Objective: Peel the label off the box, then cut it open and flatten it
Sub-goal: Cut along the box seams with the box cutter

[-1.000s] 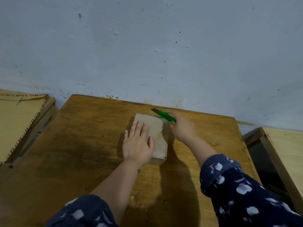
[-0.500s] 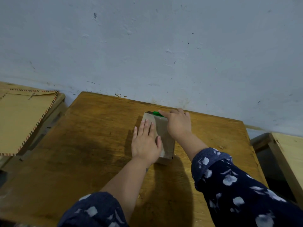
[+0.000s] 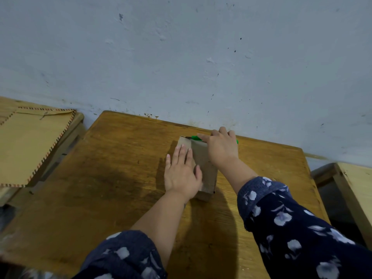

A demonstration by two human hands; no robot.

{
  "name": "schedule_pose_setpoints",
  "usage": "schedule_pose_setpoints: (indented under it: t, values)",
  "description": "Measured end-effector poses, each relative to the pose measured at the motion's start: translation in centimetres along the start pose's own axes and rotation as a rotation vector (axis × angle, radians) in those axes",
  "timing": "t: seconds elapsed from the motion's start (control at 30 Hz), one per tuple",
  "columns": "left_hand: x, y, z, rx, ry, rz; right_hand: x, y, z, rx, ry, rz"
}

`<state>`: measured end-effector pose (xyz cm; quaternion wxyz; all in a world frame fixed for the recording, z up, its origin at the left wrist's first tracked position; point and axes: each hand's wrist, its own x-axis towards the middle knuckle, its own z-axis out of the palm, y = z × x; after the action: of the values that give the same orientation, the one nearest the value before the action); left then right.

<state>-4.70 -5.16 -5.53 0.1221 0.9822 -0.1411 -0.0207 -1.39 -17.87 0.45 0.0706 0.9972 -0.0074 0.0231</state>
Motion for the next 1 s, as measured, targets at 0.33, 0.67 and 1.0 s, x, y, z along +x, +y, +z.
schedule_pose_setpoints:
  t: [0.33, 0.67, 1.0]
  values:
    - [-0.1, -0.1, 0.1, -0.022, 0.004, -0.001, -2.6, 3.8, -0.2, -0.054, -0.018, 0.077]
    - [0.0, -0.2, 0.0, 0.007, -0.014, 0.006, -4.1, 5.5, 0.5, -0.029, 0.017, 0.116]
    - [0.3, -0.4, 0.2, 0.022, -0.03, 0.018, -5.5, 8.1, 1.2, 0.024, 0.074, 0.217]
